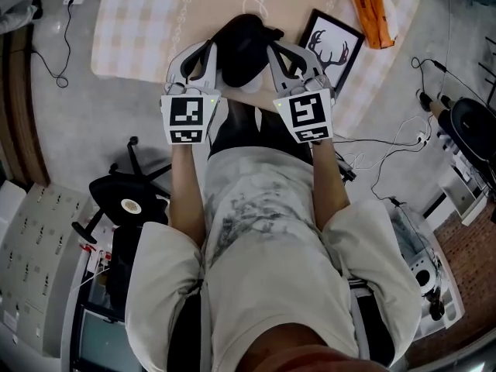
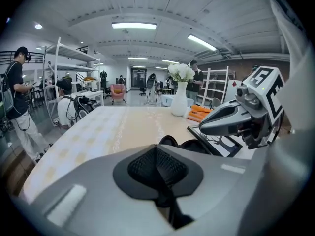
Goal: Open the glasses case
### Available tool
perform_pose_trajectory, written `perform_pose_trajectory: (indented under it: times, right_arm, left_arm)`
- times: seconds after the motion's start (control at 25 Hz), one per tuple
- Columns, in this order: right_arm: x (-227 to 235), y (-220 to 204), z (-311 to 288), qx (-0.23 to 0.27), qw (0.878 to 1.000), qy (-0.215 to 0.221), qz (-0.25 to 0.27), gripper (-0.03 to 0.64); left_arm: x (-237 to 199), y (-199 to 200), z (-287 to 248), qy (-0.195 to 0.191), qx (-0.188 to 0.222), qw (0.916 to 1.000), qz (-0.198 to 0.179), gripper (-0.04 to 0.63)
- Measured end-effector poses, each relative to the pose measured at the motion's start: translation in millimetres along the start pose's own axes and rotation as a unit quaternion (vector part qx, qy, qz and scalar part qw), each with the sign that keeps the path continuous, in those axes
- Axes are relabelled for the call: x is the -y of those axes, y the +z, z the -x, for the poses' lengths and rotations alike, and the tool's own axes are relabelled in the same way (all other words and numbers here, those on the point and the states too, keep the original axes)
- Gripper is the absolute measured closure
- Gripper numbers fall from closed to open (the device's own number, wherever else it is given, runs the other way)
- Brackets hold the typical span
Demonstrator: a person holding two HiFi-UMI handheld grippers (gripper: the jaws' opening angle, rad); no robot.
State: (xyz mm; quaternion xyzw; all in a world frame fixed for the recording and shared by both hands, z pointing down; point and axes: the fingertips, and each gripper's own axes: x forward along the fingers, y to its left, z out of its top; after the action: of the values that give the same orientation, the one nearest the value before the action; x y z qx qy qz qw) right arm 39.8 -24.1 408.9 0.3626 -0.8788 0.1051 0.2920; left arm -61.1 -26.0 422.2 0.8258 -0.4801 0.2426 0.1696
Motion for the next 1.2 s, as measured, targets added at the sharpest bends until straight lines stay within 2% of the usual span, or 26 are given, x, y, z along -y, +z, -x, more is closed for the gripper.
perform_pose_trajectory:
  times: [0.16,0.36,1.2]
  right_arm:
    - [0.9,3.2,4.1,0.01,1.0,0.008,-0.015,0.6]
    - [-0.9,-1.8,5.6,-0.002,0.999,0.016,-0.035,0.601]
    - [-8.4,2.8,6.5,-0.01,0.999,0.025,-0.019,0.601]
  left_arm:
    - [2.7,1.1,7.6,-0.004,0.009,0.9999,0.013,0.591]
    - [9.0,-0.7,11.4,-0.011,0.008,0.9996,0.023,0.591]
    - [7.2,0.6,14.0,-0.011,0.012,0.9997,0.02,0.591]
